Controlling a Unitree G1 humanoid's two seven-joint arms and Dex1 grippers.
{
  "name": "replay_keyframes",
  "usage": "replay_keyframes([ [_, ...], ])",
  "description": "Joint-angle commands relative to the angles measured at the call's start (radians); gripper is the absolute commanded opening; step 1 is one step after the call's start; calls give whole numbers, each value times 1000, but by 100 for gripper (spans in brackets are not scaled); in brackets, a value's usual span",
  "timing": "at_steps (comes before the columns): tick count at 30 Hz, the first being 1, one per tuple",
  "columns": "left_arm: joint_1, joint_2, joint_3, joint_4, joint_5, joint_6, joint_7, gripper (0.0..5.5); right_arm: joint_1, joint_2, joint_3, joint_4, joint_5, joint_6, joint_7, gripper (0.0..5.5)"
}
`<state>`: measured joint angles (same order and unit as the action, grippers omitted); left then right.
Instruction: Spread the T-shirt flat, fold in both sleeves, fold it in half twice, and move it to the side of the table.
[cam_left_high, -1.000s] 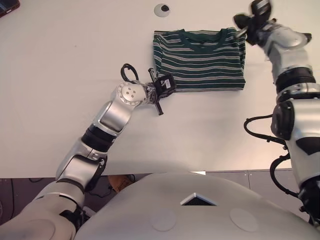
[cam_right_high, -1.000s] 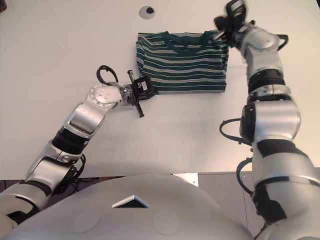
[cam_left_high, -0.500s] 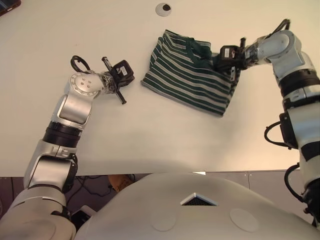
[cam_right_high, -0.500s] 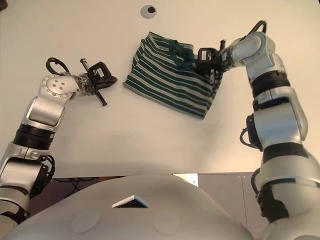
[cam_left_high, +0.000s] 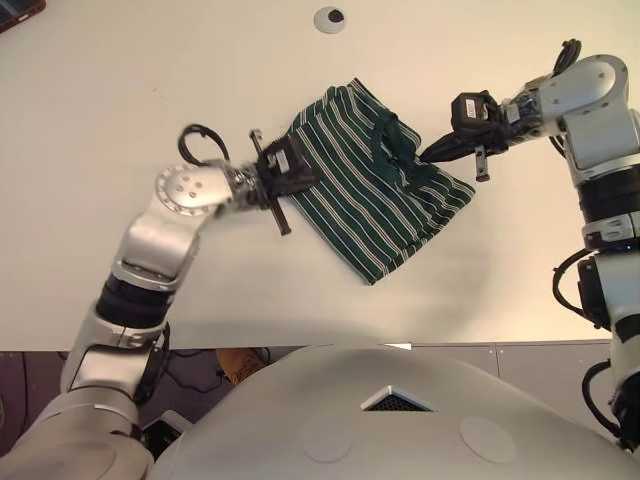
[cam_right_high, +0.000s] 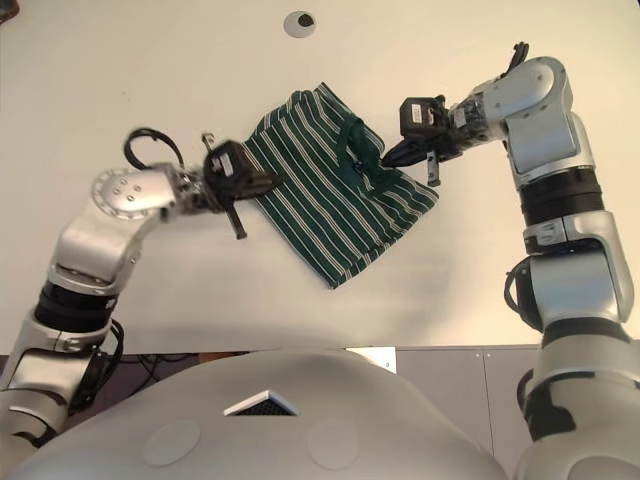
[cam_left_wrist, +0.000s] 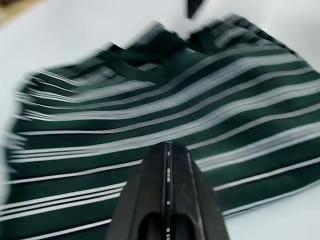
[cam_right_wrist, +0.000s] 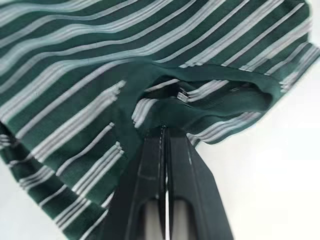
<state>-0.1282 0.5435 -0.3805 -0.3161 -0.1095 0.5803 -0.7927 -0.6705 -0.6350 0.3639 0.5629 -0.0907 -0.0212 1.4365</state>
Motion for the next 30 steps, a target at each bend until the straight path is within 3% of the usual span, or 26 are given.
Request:
replay_keyframes([
  [1,60,-40,-76,0,34,35,53,0,-10,39,65,96,-84,-114,-55,5],
  [5,65,53,-125,66,166,-3,80,0,31,27,160,192,-223,-240,-142,5],
  [8,60,103,-105,116,207,-49,82,0,139,-31,214,115,-212,-276,-33,5],
  [12,6,122,-65,257,246,-160,111,0,251,15,166,-128,-15,-16,36,5],
  [18,27,102,102,172,81,-252,54,0,242,106,-2,-271,146,252,-158,5],
  [21,118,128,242,-21,-54,-199,20,0,232,84,-104,-350,218,311,-198,49],
  [25,326,255,370,-145,-22,-266,-16,61,346,-71,-157,-484,254,264,-103,113],
  [30,511,392,329,-35,276,-612,39,133,489,-180,-123,-516,188,46,-46,193],
])
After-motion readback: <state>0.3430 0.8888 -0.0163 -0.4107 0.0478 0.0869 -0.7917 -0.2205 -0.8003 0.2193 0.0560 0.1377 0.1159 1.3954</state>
